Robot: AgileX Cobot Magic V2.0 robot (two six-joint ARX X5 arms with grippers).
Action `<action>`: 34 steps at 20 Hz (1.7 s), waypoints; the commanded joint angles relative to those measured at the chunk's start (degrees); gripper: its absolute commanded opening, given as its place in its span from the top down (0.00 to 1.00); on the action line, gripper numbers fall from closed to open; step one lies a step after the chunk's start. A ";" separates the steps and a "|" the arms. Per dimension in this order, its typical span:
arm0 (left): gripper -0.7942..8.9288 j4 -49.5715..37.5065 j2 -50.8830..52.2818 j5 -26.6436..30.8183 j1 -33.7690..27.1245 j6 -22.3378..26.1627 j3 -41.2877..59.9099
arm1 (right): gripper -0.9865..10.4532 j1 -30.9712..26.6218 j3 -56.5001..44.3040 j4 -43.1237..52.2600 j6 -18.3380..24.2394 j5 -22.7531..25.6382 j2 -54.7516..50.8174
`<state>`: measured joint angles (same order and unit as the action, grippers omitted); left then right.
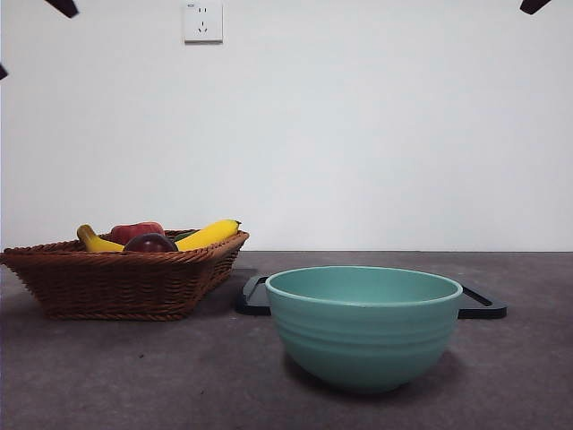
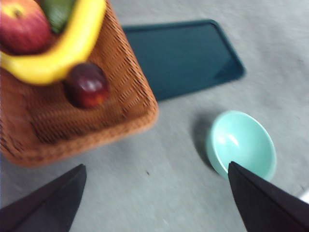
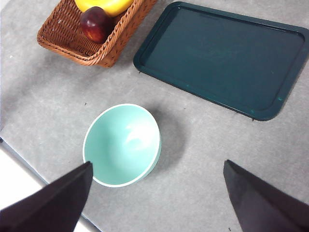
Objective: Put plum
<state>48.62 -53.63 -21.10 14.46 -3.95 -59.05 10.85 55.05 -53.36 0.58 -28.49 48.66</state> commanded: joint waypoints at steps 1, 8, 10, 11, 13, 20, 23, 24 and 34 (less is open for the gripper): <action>0.44 -0.37 -4.94 2.73 1.53 -0.20 -4.98 | 0.54 0.17 1.09 0.37 -0.20 -0.02 0.33; 0.44 -0.46 -23.19 11.37 5.79 0.09 -17.09 | 0.54 0.17 1.09 0.35 -0.20 -0.02 0.33; 0.44 -1.11 -28.28 12.68 6.21 0.28 -19.21 | 0.54 0.17 1.09 0.35 -0.20 -0.02 0.35; 0.44 -1.57 -30.36 12.76 6.21 0.31 -19.85 | 0.54 0.17 1.09 0.35 -0.20 -0.02 0.35; 0.44 -3.17 -34.23 12.79 6.21 0.35 -20.31 | 0.54 0.17 1.09 0.35 -0.20 -0.02 0.35; 0.44 -6.23 -45.44 17.07 6.21 1.42 -20.31 | 0.54 0.17 1.09 0.35 -0.42 -0.02 0.35; 0.44 -7.85 -48.74 17.09 6.21 1.57 -20.31 | 0.54 0.17 1.09 0.35 -0.57 -0.02 0.33; 0.44 -8.41 -49.59 17.11 6.21 1.57 -20.31 | 0.54 0.17 1.09 0.35 -0.59 -0.02 0.35; 0.53 -10.49 -53.35 17.14 6.32 1.53 -20.31 | 0.54 0.17 1.09 0.39 -0.57 -0.02 0.33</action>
<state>38.50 -105.49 -4.21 20.45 -2.85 -77.95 10.85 55.05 -53.34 0.21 -28.49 48.66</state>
